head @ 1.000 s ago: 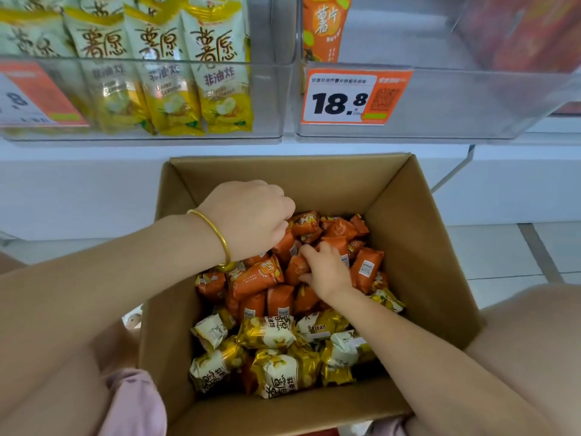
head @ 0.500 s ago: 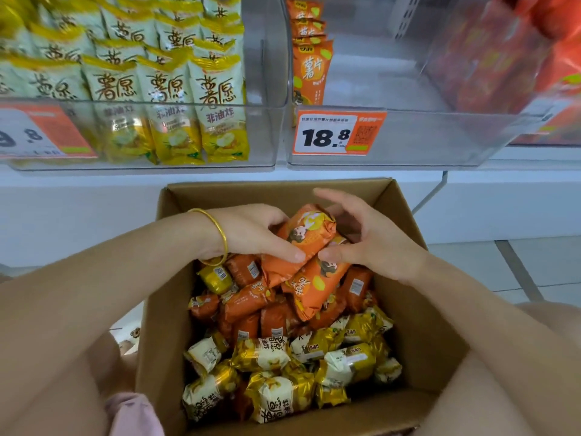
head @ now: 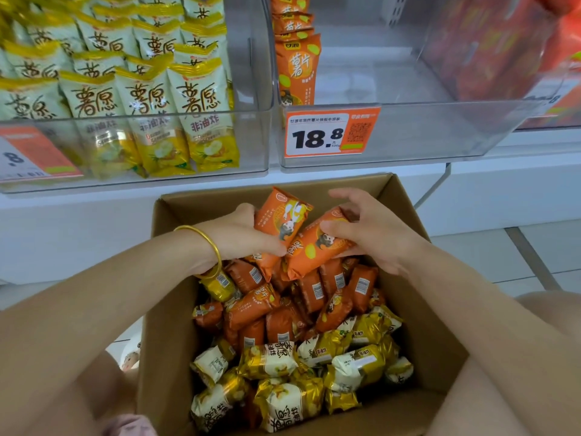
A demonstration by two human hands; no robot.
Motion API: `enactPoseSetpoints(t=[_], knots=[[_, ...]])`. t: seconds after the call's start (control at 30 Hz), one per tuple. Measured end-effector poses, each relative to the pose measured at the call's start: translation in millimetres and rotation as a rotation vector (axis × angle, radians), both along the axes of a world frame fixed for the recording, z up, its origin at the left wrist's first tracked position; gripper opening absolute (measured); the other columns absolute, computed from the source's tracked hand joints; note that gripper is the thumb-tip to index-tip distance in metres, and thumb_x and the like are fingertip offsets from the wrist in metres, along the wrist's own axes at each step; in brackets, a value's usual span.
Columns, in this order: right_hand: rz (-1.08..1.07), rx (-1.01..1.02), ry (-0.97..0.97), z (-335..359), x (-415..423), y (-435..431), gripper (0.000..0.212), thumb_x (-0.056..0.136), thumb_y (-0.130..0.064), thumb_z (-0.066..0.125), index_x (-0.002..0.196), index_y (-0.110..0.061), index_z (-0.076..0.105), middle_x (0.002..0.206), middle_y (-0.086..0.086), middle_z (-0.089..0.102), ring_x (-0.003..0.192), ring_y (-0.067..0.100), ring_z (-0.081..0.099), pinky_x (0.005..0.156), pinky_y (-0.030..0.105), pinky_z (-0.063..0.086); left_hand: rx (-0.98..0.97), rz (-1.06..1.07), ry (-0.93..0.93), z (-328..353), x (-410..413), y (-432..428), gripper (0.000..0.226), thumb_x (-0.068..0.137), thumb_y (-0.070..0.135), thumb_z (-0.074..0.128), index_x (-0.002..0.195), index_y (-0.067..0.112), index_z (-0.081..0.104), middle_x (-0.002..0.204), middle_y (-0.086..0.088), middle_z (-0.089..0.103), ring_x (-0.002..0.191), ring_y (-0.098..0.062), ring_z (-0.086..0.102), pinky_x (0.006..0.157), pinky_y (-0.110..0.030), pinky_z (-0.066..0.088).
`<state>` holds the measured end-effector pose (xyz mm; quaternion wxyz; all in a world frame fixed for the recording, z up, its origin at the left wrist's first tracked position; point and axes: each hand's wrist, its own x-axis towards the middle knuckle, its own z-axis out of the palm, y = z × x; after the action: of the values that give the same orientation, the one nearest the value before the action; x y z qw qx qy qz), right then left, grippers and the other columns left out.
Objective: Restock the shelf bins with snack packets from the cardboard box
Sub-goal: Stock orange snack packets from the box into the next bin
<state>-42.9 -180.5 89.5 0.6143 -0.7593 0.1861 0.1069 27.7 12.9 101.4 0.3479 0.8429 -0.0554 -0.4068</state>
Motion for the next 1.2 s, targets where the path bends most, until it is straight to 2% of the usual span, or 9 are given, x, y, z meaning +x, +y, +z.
enactPoseSetpoints(t=[0.13,0.27,0.43,0.53,0.67,0.83,0.9,1.03,1.2], knots=[[0.043,-0.038,0.028,4.1,-2.6,0.0,0.057,0.086,-0.013,0.069,0.136,-0.027,0.044,0.122,0.0,0.047,0.102,0.015,0.059,0.076,0.025,0.057,-0.012,-0.018,0.013,2.1,0.2,0.6,0.086,0.053,0.023,0.078,0.127,0.019,0.035,0.112,-0.008,0.057,0.103,-0.025,0.058,0.093,-0.045,0.05],[0.225,-0.047,0.133,12.5,-6.3,-2.9,0.056,0.079,-0.013,0.075,0.127,-0.021,0.048,0.119,0.003,0.056,0.103,0.017,0.063,0.088,0.034,0.056,-0.062,-0.006,-0.108,5.9,5.2,5.7,0.088,0.058,0.028,0.084,0.133,0.02,0.039,0.115,-0.001,0.057,0.101,-0.019,0.059,0.091,-0.04,0.051],[0.219,0.196,0.001,30.9,-11.2,-14.0,0.037,0.074,-0.005,0.076,0.106,-0.011,0.058,0.098,0.003,0.067,0.088,0.013,0.068,0.068,0.021,0.054,-0.039,-0.008,-0.386,8.5,3.2,9.8,0.065,0.072,0.026,0.08,0.123,0.021,0.04,0.118,0.0,0.053,0.1,-0.017,0.055,0.082,-0.03,0.046],[0.156,0.304,-0.069,31.7,-12.6,-20.5,0.042,0.065,-0.013,0.073,0.104,-0.01,0.059,0.09,0.0,0.07,0.084,0.012,0.069,0.065,0.019,0.053,-0.141,0.069,-0.304,10.9,3.2,9.6,0.047,0.074,0.018,0.078,0.109,0.021,0.048,0.117,-0.002,0.055,0.098,-0.02,0.059,0.08,-0.035,0.054],[0.136,0.397,-0.063,30.0,-14.3,-24.1,0.068,0.046,-0.03,0.093,0.104,-0.015,0.06,0.098,0.003,0.071,0.092,0.018,0.07,0.071,0.028,0.059,-0.355,0.259,-0.035,22.6,7.1,10.6,0.04,0.074,0.003,0.075,0.103,0.02,0.053,0.118,-0.012,0.053,0.093,-0.029,0.065,0.071,-0.044,0.059],[-0.035,0.599,-0.115,31.7,-13.6,-18.3,0.044,0.066,0.001,0.072,0.104,-0.02,0.064,0.113,0.008,0.062,0.092,0.025,0.071,0.066,0.036,0.059,-0.351,0.206,-0.042,24.9,10.5,11.9,0.056,0.07,0.006,0.079,0.117,0.018,0.049,0.12,-0.012,0.052,0.095,-0.03,0.065,0.063,-0.038,0.059],[0.019,0.467,-0.141,27.5,-14.3,-12.4,0.047,0.065,-0.005,0.068,0.11,-0.02,0.063,0.114,0.007,0.063,0.095,0.021,0.069,0.072,0.033,0.057,-0.361,0.187,-0.039,22.1,8.2,10.1,0.06,0.07,0.008,0.079,0.119,0.014,0.045,0.121,-0.01,0.056,0.097,-0.026,0.064,0.057,-0.03,0.055],[0.225,-0.111,-0.183,22.6,-17.0,-6.9,0.058,0.062,-0.025,0.086,0.113,-0.027,0.059,0.109,-0.008,0.066,0.097,0.003,0.064,0.079,0.019,0.052,-0.395,0.17,-0.057,22.1,4.1,7.8,0.04,0.075,0.01,0.076,0.101,0.022,0.047,0.116,-0.008,0.059,0.093,-0.02,0.064,0.061,-0.027,0.058],[0.37,-0.067,-0.111,24.3,-18.6,-2.8,0.073,0.065,-0.017,0.088,0.123,-0.031,0.046,0.116,-0.012,0.063,0.103,-0.001,0.062,0.081,0.018,0.052,-0.423,0.082,-0.138,27.7,0.0,3.7,0.038,0.075,0.014,0.075,0.102,0.029,0.053,0.115,-0.005,0.058,0.09,-0.018,0.066,0.064,-0.027,0.058]])
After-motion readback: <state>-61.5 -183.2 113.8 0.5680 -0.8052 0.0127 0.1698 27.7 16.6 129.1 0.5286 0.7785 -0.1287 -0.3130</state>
